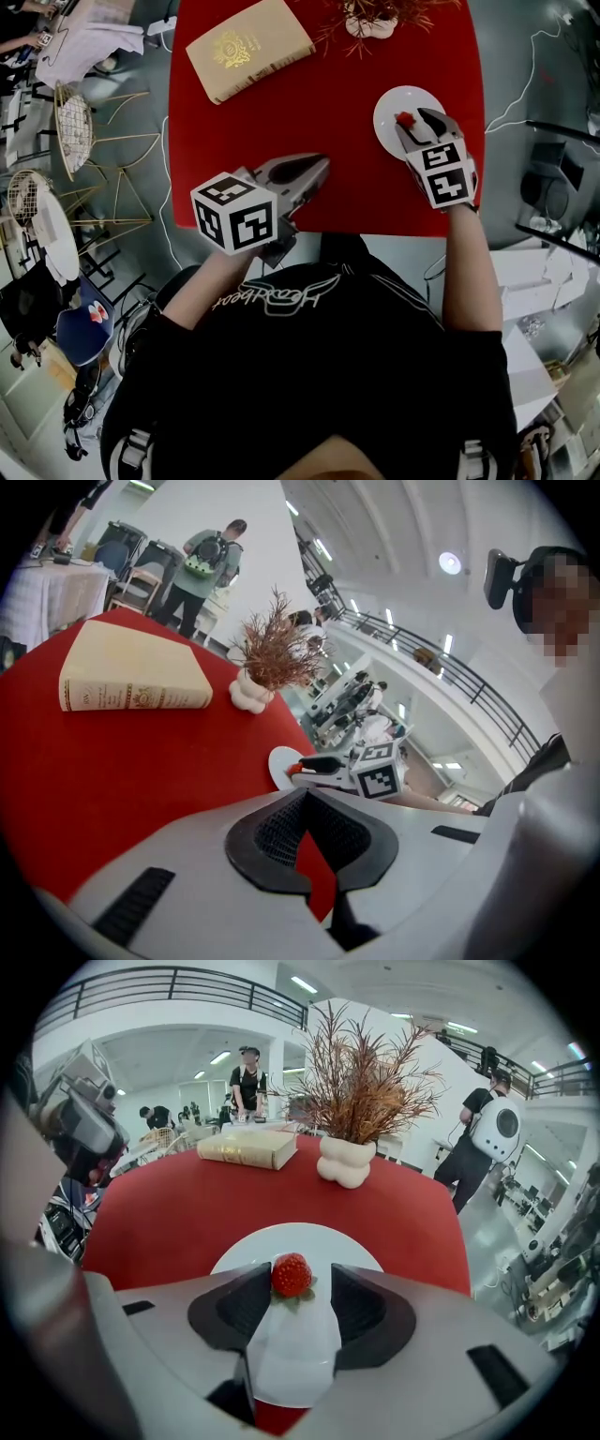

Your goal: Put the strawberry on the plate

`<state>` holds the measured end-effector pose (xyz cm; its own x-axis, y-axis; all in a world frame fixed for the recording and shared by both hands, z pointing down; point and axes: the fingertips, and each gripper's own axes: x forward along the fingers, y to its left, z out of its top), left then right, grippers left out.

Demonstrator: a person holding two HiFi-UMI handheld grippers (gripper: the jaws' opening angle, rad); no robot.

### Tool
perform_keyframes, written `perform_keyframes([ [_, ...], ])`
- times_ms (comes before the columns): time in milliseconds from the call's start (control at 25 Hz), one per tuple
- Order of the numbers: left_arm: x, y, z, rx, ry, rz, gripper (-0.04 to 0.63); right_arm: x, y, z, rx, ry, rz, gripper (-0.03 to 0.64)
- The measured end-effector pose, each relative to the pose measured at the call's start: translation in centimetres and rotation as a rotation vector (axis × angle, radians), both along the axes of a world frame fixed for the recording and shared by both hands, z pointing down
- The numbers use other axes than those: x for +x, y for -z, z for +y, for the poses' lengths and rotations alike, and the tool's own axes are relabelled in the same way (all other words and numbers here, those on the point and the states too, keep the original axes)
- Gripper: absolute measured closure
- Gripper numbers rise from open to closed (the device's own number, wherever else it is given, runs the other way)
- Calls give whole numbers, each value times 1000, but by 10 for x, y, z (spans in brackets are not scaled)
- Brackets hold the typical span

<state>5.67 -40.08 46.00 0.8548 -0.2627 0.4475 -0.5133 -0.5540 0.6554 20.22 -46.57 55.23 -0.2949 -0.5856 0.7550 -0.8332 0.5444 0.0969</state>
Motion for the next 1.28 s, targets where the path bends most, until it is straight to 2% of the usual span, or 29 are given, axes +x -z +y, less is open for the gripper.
perform_keyframes([
  [440,0,27,22,63,-20,29,589,-10,45,36,87,-5,-13,449],
  [680,-7,53,52,114,-29,46,589,-27,99,74,204,-9,-47,448],
  [800,-11,72,72,157,-34,63,589,-38,132,102,267,-9,-77,449],
  [1000,-20,112,118,249,-63,96,589,-65,186,169,359,-26,-211,453],
  [1280,-33,157,217,415,-159,94,589,-95,241,280,477,-12,-301,570],
])
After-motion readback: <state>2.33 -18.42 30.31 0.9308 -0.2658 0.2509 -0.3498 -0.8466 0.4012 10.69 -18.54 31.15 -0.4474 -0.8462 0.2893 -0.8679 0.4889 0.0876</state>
